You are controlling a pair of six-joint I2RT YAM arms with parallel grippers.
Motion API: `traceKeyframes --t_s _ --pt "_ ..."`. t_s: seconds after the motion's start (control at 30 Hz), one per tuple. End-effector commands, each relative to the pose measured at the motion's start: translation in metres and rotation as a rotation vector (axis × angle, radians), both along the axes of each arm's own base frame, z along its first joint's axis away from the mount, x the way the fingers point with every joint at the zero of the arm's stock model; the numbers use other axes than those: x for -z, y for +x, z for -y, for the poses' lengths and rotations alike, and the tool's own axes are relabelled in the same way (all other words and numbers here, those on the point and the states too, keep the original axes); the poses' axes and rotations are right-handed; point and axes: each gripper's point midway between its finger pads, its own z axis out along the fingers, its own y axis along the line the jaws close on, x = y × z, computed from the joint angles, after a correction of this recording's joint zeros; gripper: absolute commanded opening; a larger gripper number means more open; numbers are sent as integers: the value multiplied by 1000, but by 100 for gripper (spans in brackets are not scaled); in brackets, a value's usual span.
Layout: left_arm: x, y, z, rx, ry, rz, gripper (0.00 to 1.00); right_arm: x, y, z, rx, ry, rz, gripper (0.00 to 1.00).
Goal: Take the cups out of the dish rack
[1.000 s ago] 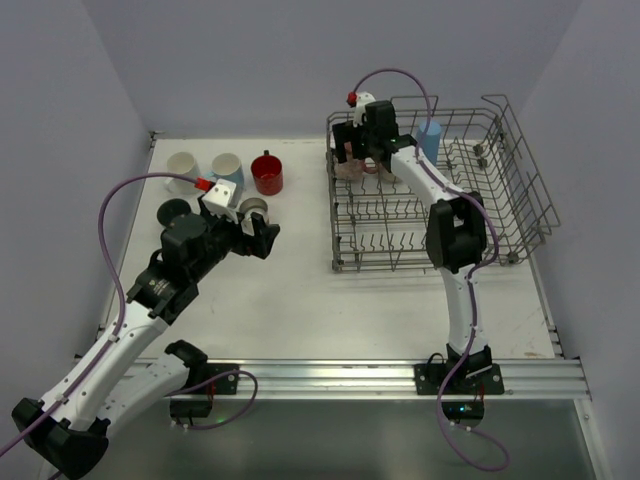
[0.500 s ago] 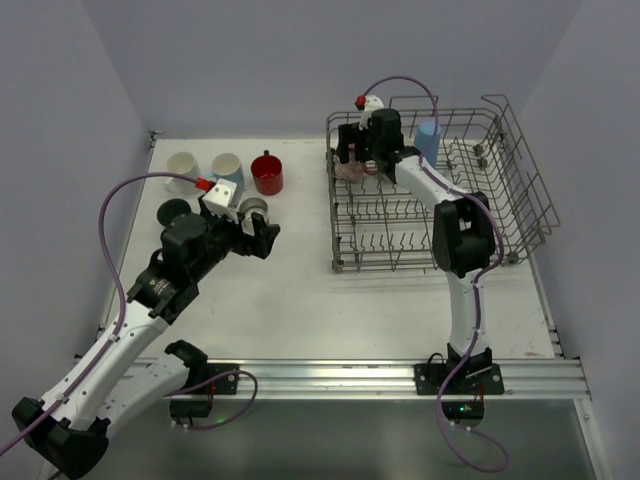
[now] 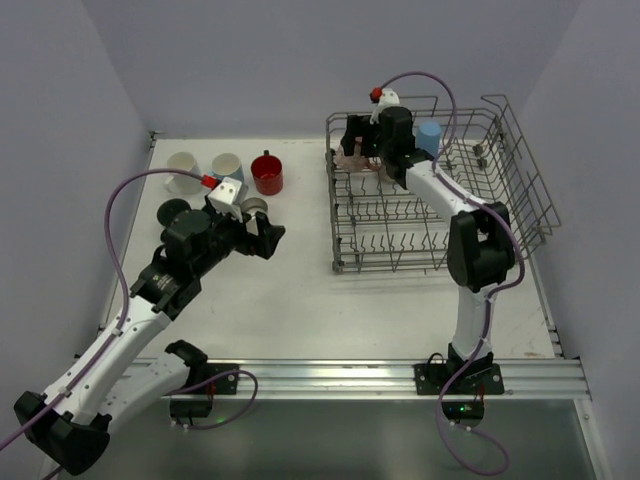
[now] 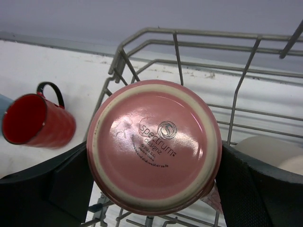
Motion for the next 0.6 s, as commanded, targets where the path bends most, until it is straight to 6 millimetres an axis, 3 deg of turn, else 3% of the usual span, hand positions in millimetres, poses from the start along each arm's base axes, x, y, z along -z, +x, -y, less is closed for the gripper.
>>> traceKeyframes --t_s 0.0,0.13,0.23,0.27,0.33,0.37,0.4,0.43,0.47,0.57 --pt "-42 -1 15 57 -100 73 98 -169 -11 -1 16 208 370 47" --pt "-62 -3 32 127 -198 82 97 -194 -28 8 40 249 400 48" --pt "-75 -4 49 190 -290 72 99 -196 -39 12 47 285 389 48" --pt "-77 -4 58 226 -331 48 100 -210 -50 14 46 321 402 48" --pt "-90 -1 68 264 -390 65 100 -204 -61 17 43 351 378 48" --pt "-92 -4 75 294 -429 40 100 -220 -77 16 17 410 382 48" --pt "-88 2 81 301 -445 16 100 -221 -85 17 6 438 377 48" --pt "-95 4 85 319 -475 34 100 -208 -93 16 -6 461 347 48" --pt "-90 7 91 330 -501 -5 100 -224 -114 14 -53 538 342 48" --pt "-95 13 102 362 -570 -25 100 -211 -139 15 -94 674 269 47"
